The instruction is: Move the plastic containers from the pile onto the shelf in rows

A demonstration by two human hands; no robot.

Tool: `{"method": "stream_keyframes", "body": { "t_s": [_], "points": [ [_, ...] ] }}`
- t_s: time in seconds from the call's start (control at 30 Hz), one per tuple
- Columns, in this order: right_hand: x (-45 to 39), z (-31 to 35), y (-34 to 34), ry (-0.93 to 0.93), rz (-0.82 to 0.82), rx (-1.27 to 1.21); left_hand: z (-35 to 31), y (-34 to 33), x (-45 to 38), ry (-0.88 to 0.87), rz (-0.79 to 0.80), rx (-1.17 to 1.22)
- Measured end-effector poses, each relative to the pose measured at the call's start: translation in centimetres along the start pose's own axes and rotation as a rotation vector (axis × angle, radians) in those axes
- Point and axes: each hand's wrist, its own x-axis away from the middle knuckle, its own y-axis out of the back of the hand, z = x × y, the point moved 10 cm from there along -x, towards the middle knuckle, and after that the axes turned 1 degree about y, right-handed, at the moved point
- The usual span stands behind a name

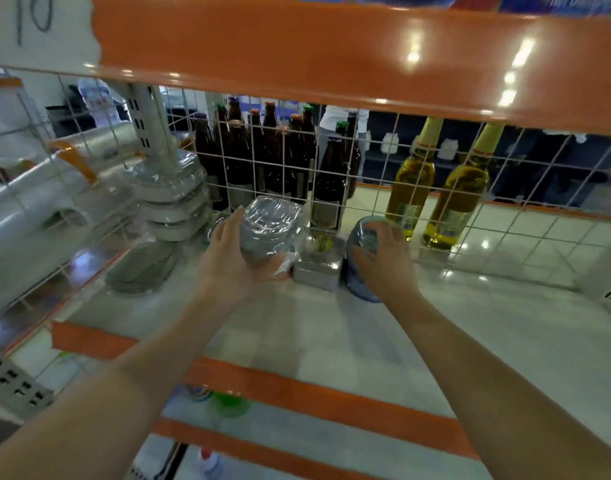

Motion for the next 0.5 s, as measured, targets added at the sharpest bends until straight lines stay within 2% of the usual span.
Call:
{"method": "stream_keyframes", "body": {
  "t_s": [0.17,0.33,0.5],
  "points": [
    [-0.2,2.0,-2.8,0.039,0.082,-0.070,3.3,3.2,1.2,0.049,-0.101,-0.054],
    [0.7,4.7,-5.4,0.098,0.126,-0.109,7.2,5.5,1.5,0.116,-0.130,-0.087],
    [-0.4,7.2,-7.7,0.069,0.117,-0.132,9.7,8.2,0.0,0.141,-0.147,-0.114]
  ]
}}
